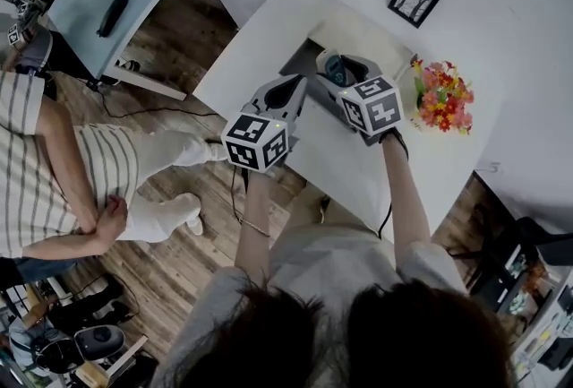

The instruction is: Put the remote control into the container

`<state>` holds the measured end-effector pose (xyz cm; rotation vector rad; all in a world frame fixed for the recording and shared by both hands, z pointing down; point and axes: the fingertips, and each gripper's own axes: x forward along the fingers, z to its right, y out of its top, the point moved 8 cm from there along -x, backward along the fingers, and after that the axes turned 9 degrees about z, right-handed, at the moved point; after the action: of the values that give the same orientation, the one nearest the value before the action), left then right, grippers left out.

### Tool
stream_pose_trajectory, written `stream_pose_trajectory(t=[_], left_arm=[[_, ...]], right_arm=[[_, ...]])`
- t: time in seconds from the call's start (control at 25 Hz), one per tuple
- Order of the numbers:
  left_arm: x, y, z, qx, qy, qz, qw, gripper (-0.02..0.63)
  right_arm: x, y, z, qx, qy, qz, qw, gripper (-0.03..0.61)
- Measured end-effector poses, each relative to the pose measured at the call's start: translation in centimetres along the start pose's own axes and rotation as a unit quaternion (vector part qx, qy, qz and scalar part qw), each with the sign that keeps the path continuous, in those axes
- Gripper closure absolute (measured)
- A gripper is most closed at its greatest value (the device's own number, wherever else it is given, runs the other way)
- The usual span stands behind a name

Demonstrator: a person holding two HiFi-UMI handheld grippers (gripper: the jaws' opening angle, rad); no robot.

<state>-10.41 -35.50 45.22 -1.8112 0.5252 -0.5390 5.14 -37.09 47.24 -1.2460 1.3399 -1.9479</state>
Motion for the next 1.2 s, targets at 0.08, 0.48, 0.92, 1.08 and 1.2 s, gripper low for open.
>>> stream_pose_trajectory(t=[0.08,0.48,0.92,1.08,1.2], left_arm=[[0.3,-0.5,-0.2,-0.004,0.002,-0.004,1.0,0.611],[0.9,-2.7,-1.5,-0.024,0.007,-0.023,0.9994,0.611],[0.9,-3.7,-2.5,-0.045,0.007,-0.028,0.9986,0.611],[1.0,-4.1,-2.7,-0.05,0.007,-0.033,0.9982,0.611],[1.0,-4.3,-2.7,-0.052,0.007,-0.035,0.998,0.611]], right_arm=[[0.7,-0.9,0.3,0.001,0.002,-0.018,1.0,0.313],[3.9,-3.7,0.7,-0.003,0.01,-0.09,0.996,0.313],[6.1,-4.8,0.5,-0.013,0.0,-0.148,0.989,0.313],[6.7,-5.3,0.5,-0.019,0.0,-0.169,0.985,0.313],[7.1,-5.7,0.4,-0.027,0.002,-0.182,0.983,0.313]])
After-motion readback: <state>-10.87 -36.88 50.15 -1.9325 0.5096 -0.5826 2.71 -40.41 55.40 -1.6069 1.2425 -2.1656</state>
